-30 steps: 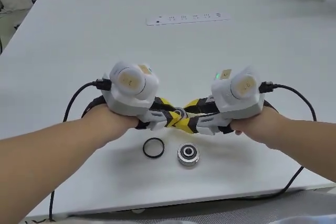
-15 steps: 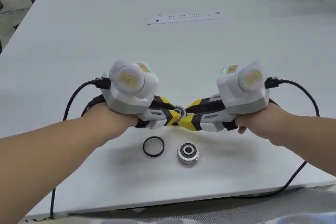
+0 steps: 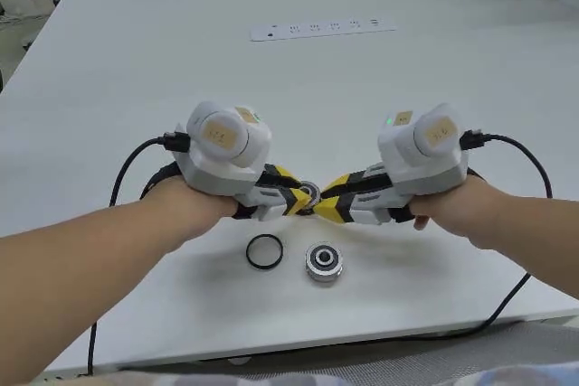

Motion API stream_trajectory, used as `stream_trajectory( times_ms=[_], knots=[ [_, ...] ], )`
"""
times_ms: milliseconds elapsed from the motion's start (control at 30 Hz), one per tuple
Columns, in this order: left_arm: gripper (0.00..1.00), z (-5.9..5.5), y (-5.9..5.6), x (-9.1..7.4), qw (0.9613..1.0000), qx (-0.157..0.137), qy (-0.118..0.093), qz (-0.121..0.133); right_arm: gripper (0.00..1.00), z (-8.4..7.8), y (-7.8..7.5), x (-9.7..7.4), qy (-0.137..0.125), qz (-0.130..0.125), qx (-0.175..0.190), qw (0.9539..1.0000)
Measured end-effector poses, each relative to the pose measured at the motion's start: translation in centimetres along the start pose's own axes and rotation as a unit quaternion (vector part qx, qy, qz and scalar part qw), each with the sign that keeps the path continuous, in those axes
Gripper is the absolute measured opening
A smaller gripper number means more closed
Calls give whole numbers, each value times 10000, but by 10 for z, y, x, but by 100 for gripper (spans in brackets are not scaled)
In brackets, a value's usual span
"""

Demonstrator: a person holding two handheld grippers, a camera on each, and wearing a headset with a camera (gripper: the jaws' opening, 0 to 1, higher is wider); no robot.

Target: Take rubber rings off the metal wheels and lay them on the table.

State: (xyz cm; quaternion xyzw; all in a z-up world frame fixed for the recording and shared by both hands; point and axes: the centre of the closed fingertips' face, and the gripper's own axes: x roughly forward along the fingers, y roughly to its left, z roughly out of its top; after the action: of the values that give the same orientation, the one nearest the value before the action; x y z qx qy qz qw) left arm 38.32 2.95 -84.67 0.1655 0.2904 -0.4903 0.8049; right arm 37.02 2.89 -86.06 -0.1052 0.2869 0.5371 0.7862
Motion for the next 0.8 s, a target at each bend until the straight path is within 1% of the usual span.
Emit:
stream_trajectory(
  times_ms=[100,333,567,633,700,800],
  knots=[
    [14,0,0,0,10000,-8,-1,2,9,0,0,0,-2,-6,-2,10000],
    [14,1,-1,0,10000,-11,4,14,5,-2,-2,-2,-32,7,158,9999],
    [14,1,0,0,10000,2,9,23,2,-3,-5,-3,-54,31,430,9991],
    [14,1,0,0,10000,7,10,21,0,-4,-5,-4,-56,13,538,9985],
    [14,1,0,0,10000,14,8,18,0,-3,-6,-4,-90,20,767,9970],
    [14,1,0,0,10000,31,9,24,0,-4,-7,-4,-109,15,969,9952]
  ],
)
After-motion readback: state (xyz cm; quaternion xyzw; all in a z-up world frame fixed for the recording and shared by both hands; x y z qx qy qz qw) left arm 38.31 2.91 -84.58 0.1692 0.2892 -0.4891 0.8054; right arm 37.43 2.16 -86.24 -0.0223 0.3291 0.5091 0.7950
